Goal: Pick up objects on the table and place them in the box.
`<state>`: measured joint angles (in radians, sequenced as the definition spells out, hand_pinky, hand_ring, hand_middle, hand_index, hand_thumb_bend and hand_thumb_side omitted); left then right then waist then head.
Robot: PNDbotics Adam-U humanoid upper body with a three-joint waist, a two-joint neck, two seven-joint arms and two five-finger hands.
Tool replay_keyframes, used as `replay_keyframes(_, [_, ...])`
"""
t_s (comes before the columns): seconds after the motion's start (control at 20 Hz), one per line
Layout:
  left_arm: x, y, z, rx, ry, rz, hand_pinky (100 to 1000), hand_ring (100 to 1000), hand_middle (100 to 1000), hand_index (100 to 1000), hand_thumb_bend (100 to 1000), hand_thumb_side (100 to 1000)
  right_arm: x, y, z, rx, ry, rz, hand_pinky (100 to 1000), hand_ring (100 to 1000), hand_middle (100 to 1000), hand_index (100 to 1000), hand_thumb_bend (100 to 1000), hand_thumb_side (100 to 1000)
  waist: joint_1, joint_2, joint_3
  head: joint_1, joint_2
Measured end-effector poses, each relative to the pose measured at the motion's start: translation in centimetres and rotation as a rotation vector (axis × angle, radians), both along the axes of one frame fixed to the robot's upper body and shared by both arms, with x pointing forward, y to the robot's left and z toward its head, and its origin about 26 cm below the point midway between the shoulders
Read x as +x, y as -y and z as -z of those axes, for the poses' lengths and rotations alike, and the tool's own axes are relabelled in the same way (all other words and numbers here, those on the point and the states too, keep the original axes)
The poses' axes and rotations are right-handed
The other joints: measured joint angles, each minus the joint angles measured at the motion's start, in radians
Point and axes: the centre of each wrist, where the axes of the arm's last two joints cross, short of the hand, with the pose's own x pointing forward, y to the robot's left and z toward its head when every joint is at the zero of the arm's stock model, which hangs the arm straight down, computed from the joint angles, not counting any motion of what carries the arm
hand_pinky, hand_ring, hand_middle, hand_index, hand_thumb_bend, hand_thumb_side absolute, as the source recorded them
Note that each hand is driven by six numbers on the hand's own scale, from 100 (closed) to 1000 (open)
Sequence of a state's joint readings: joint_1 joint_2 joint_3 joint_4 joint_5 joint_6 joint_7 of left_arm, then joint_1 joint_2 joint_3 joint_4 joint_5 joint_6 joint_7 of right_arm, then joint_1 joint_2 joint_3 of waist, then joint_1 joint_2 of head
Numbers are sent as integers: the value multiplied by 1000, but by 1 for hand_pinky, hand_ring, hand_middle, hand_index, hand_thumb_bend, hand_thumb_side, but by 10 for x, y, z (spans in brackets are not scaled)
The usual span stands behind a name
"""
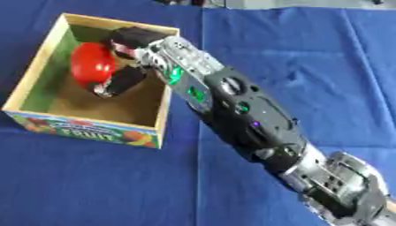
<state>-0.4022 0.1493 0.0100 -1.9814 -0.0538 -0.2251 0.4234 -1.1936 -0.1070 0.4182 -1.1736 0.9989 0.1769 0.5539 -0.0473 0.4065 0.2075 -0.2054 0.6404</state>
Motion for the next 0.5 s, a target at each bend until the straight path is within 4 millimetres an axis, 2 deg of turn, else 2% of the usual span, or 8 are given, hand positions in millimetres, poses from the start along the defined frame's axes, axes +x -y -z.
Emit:
replay_keyframes(0.25, [0, 0, 0, 0, 0, 0, 606, 846, 788, 751, 100, 981, -10, 11, -21, 28, 74, -4, 820, 879, 855, 942, 621, 750, 1, 0, -12, 9, 0])
replay_keyframes(0.45, [0, -1, 2, -1, -5, -3, 605, 846, 789, 750, 100, 981, -18, 35, -46, 97, 145, -6, 797, 857, 842, 936, 593, 796, 3, -4, -27, 27, 1])
replay_keyframes(0.5, [0, -1, 2, -1, -7, -5, 605, 846, 788, 750, 100, 980, -20, 43, -53, 121, 167, -5, 778, 835, 825, 924, 503, 843, 4, -4, -30, 31, 1])
